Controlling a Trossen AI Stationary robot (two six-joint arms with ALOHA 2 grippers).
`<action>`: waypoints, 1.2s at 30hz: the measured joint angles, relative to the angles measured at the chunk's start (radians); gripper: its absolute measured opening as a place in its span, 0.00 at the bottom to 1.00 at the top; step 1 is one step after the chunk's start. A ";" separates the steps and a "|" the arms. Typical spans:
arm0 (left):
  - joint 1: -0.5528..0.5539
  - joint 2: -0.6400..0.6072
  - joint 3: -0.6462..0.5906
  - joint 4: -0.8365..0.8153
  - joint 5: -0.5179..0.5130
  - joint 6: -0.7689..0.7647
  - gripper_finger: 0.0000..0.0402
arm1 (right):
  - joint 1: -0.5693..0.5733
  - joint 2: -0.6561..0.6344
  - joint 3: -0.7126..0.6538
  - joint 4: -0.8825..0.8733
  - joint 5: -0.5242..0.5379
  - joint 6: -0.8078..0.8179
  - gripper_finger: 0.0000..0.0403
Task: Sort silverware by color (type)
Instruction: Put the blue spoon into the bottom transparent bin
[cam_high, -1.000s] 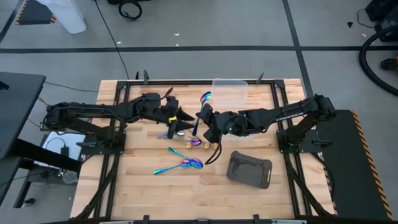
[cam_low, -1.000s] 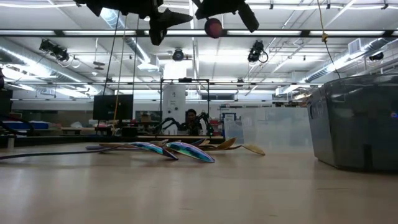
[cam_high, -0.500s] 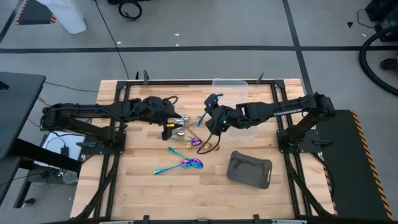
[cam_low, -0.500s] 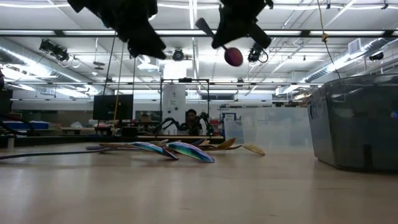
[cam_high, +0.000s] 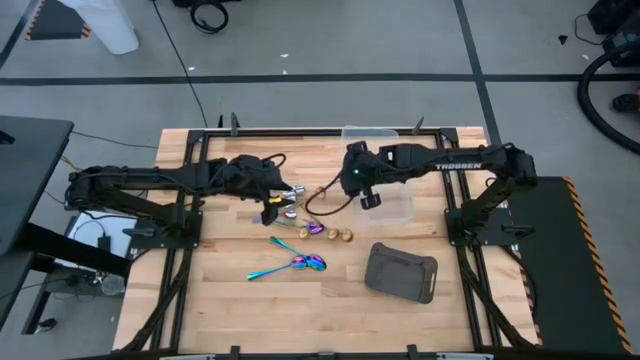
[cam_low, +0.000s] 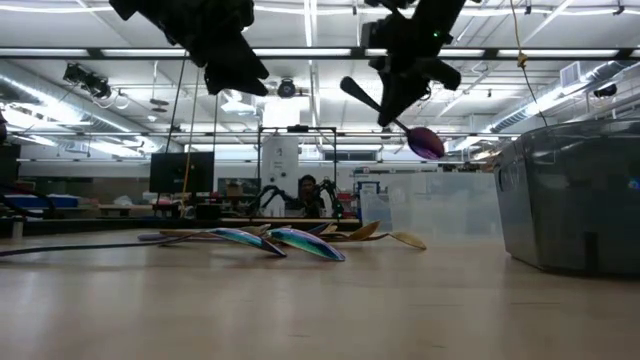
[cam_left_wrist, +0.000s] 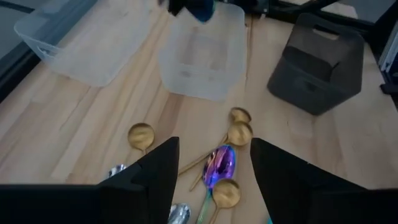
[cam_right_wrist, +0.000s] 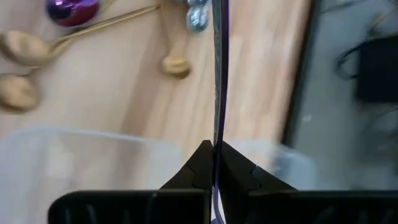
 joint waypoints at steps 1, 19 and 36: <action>0.000 0.000 0.000 0.004 -0.001 0.001 0.52 | -0.005 0.000 0.000 -0.025 -0.026 0.028 0.05; -0.030 0.001 -0.253 0.515 -0.052 0.183 0.52 | -0.092 0.070 0.000 -0.200 -0.267 0.417 0.05; -0.037 0.001 -0.296 0.492 -0.051 0.101 0.52 | -0.165 0.183 -0.002 -0.319 -0.371 0.577 0.05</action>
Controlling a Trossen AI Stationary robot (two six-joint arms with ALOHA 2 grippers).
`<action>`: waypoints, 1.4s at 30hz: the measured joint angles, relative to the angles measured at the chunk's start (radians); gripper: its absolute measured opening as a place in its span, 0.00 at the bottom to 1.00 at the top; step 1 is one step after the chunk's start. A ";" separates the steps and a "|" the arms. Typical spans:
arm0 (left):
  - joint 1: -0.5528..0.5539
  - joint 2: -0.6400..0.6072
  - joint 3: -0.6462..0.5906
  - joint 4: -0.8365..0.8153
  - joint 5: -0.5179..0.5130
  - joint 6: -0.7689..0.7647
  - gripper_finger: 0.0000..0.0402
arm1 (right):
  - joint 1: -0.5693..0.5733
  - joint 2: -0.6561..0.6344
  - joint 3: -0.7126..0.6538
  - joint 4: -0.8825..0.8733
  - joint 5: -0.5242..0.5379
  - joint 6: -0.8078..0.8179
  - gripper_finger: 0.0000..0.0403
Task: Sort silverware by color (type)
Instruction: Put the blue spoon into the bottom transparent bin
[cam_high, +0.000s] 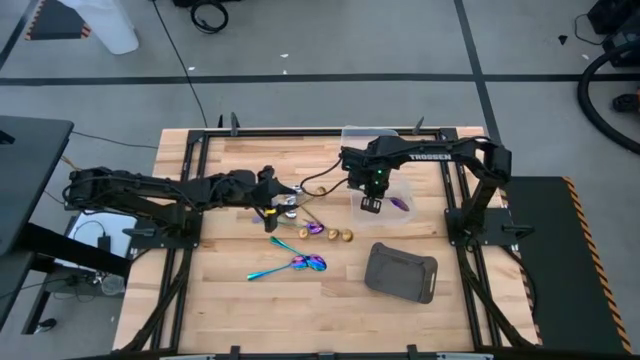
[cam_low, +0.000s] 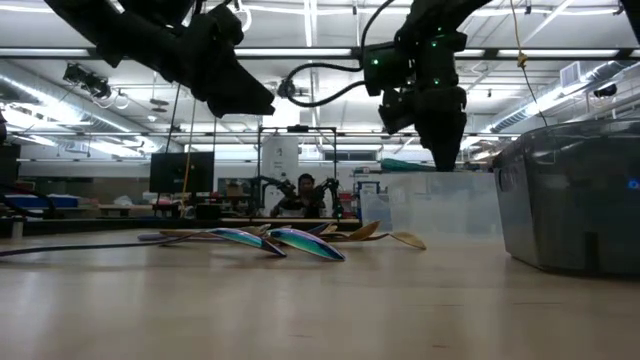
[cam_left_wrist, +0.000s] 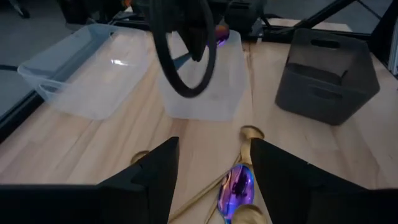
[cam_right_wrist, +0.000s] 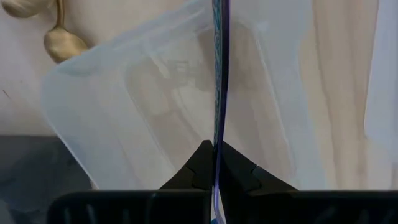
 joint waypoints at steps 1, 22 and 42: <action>0.000 0.000 0.000 -0.007 0.000 -0.001 0.52 | -0.003 0.001 0.000 -0.002 -0.001 0.010 0.05; 0.007 0.000 0.000 -0.064 0.000 -0.031 0.52 | -0.033 0.078 0.000 -0.038 0.023 0.048 0.06; 0.007 -0.002 0.002 -0.267 0.000 -0.048 0.52 | -0.037 0.145 0.025 -0.066 0.046 0.008 0.29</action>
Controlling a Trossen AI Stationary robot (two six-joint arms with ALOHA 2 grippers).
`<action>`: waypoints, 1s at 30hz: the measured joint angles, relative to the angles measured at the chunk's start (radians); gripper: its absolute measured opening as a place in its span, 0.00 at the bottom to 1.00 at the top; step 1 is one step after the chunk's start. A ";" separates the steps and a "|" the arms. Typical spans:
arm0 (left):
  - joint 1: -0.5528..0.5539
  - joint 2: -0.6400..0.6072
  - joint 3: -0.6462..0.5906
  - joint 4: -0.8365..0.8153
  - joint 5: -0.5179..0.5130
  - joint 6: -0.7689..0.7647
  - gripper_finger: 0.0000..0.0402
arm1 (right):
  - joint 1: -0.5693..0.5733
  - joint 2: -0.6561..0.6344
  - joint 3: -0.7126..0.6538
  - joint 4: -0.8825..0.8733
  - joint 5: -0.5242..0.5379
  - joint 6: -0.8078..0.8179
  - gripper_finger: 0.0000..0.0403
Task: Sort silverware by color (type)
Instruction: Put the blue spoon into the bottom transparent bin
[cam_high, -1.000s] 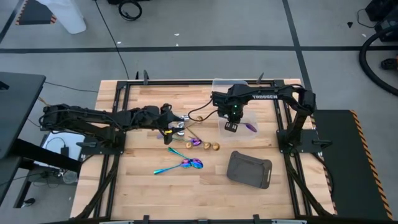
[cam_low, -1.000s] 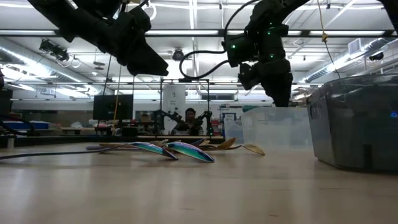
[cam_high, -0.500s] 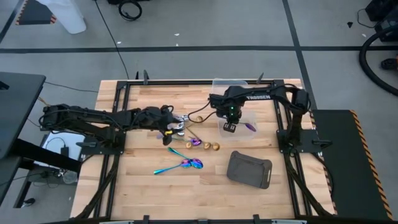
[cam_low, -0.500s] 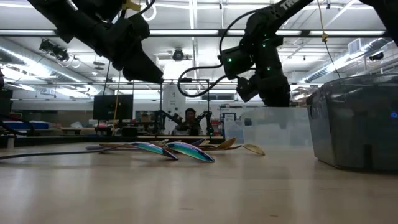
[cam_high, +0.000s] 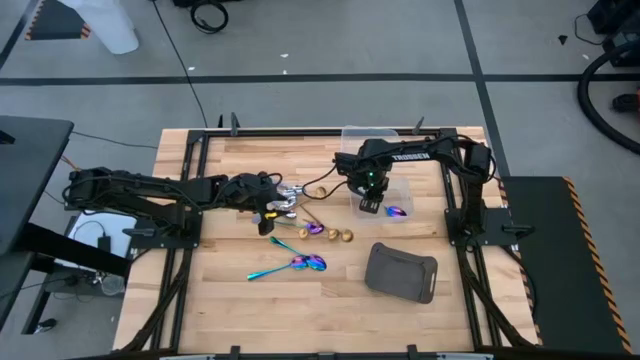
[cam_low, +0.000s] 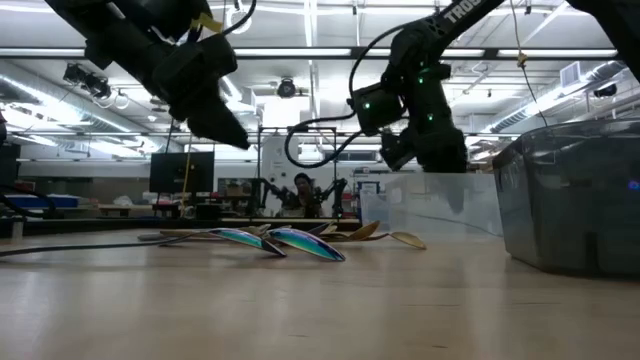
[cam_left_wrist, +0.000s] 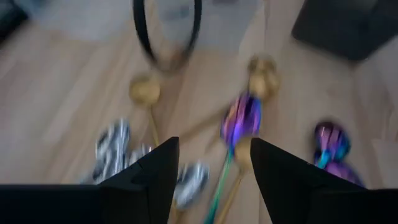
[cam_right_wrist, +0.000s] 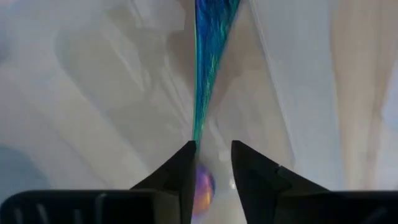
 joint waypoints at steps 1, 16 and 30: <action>0.000 -0.001 0.000 -0.036 0.000 0.000 0.52 | 0.000 -0.010 0.010 -0.010 -0.005 0.005 0.30; -0.001 -0.013 0.000 -0.225 0.000 -0.084 0.52 | 0.111 -0.046 0.222 -0.018 0.059 0.073 0.30; -0.126 -0.013 -0.001 -0.148 0.000 -0.145 0.52 | 0.252 -0.029 0.275 0.264 -0.027 0.026 0.30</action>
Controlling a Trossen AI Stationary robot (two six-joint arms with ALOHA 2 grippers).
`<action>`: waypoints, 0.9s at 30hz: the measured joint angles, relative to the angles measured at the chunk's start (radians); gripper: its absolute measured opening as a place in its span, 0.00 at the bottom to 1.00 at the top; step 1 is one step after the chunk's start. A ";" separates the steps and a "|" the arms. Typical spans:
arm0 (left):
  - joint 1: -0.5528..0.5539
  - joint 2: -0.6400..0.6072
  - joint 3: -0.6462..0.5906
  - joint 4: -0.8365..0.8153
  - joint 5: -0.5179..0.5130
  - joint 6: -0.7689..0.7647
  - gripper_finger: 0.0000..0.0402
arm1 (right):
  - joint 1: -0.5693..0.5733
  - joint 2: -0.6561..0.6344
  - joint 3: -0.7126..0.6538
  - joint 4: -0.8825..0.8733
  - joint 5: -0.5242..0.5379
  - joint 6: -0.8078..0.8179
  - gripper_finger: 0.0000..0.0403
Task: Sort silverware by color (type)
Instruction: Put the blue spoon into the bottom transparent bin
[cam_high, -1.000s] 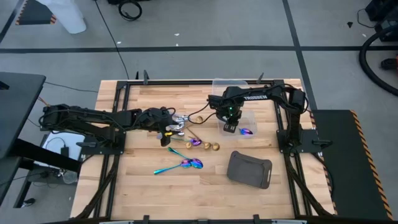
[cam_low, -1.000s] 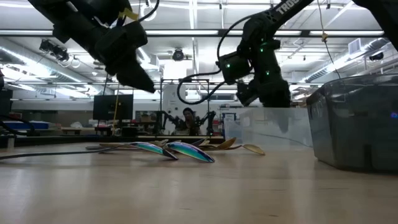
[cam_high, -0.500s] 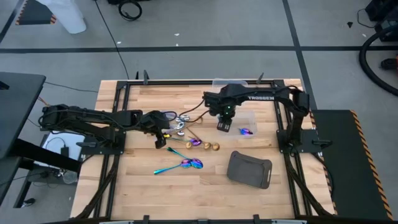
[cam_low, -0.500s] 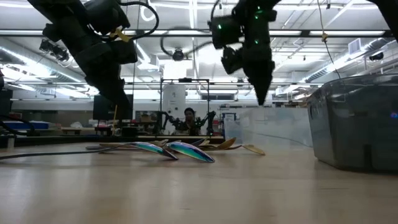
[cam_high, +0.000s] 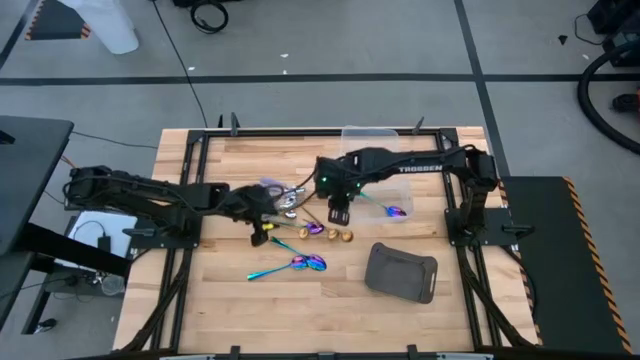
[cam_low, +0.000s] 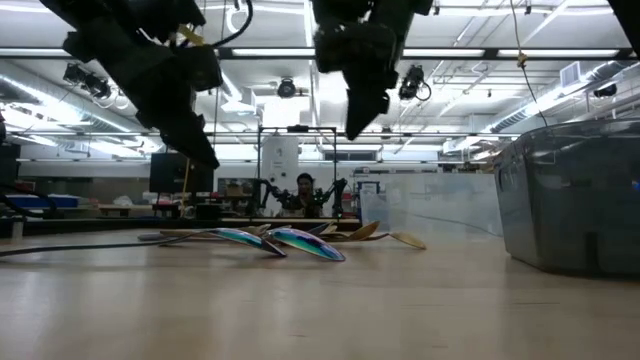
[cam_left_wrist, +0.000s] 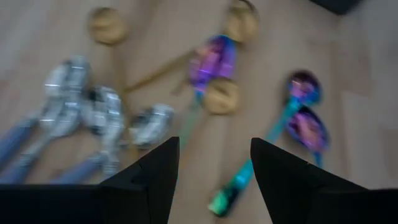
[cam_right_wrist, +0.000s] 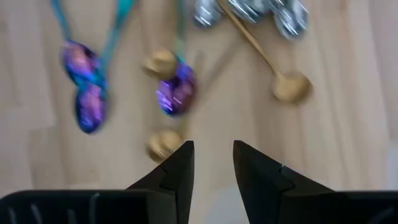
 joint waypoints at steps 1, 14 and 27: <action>-0.024 0.000 0.000 0.001 0.000 -0.016 0.52 | 0.014 0.001 0.000 0.003 0.000 -0.004 0.30; -0.292 0.070 -0.001 0.034 -0.119 -0.334 0.52 | 0.128 0.013 -0.001 0.121 0.123 -0.021 0.30; -0.423 0.284 0.000 0.125 -0.193 -0.438 0.52 | 0.181 0.013 -0.001 0.154 0.147 -0.030 0.30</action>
